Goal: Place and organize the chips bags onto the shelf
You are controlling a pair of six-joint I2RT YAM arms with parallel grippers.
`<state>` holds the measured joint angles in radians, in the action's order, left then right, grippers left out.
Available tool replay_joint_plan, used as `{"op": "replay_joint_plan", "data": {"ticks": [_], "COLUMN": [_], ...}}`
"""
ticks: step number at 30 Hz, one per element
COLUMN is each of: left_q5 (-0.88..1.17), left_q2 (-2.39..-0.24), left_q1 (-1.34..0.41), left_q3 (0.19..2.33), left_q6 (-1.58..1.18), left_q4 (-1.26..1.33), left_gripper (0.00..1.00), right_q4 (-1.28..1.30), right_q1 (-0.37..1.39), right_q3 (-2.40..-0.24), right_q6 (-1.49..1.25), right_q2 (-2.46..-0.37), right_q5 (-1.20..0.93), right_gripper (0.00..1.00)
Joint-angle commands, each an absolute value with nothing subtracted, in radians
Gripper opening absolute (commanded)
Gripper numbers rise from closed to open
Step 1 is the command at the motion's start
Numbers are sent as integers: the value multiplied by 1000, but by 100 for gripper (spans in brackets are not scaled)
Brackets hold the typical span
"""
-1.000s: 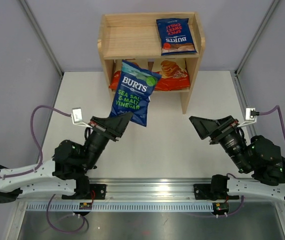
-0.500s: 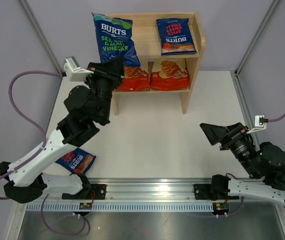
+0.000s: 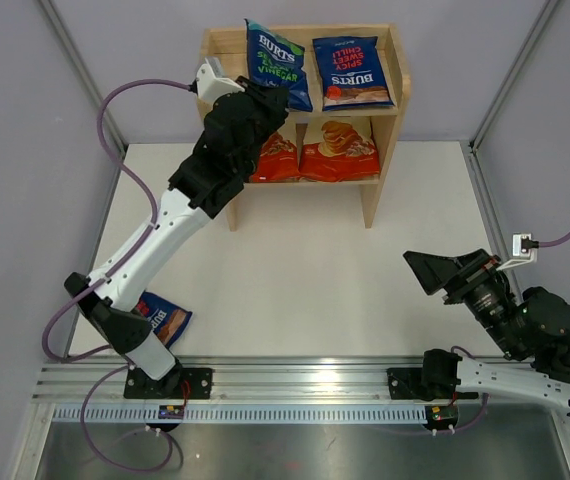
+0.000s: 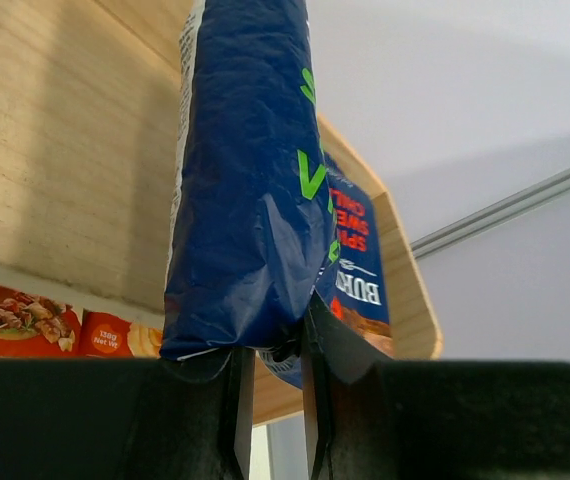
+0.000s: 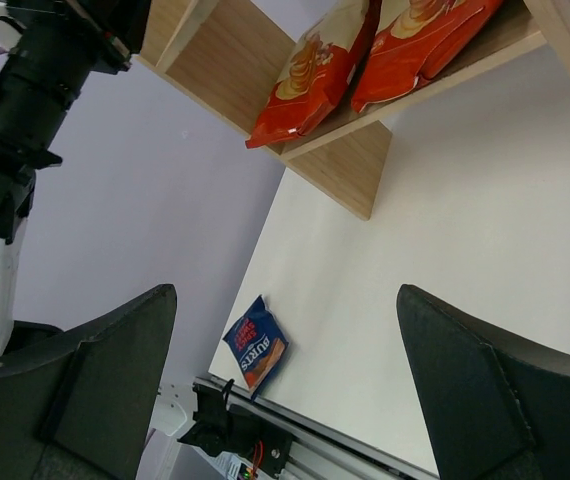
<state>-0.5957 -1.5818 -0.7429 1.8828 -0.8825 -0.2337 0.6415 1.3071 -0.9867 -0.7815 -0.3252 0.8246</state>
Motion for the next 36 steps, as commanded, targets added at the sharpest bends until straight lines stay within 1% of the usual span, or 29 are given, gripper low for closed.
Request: {"op": "replay_joint_plan", "data": {"ticks": [1, 6, 13, 19, 21, 24, 26, 30, 31, 34, 35, 36], "left_q5": [-477, -416, -276, -233, -230, -248, -262, -311, -324, -348, -348, -347], "left_q2": [-1618, -1669, -1753, -1789, -1781, -1766, -1761, -1729, -1723, -1733, -1741, -1753], "left_q1": [-701, -660, -630, -629, -632, -632, -632, -632, -632, -634, -637, -637], "left_q3": [1947, 1940, 1970, 1988, 1965, 1947, 1947, 1945, 1945, 2006, 2031, 2052], "left_q6": [-982, -1045, -1156, -1198, -1213, -1221, -1207, -1193, -1180, -1117, -1109, -1097], "left_q4": [-258, -265, -258, -264, -255, -256, -261, -313, -328, -383, -406, -423], "left_gripper": [0, 0, 0, 0, 1, 10, 14, 32, 44, 53, 59, 62], "right_q4": [658, 658, 680, 683, 686, 689, 689, 684, 684, 678, 680, 680], "right_q1": [1309, 1310, 1310, 1310, 1310, 1310, 1310, 1310, 1310, 1310, 1310, 1310], "right_q3": [-980, -976, -947, -945, -946, -945, -943, -942, -940, -939, -939, -936], "right_q6": [-804, -810, -853, -859, -861, -864, -867, -868, -868, -867, -865, -867], "right_q2": [-293, -264, -242, -244, -245, -241, -236, -232, -232, -238, -239, -239], "right_q5": [841, 838, 841, 825, 824, 821, 821, 821, 821, 819, 821, 822], "right_gripper": [99, 99, 99, 99, 99, 99, 99, 99, 100, 99, 99, 99]}}
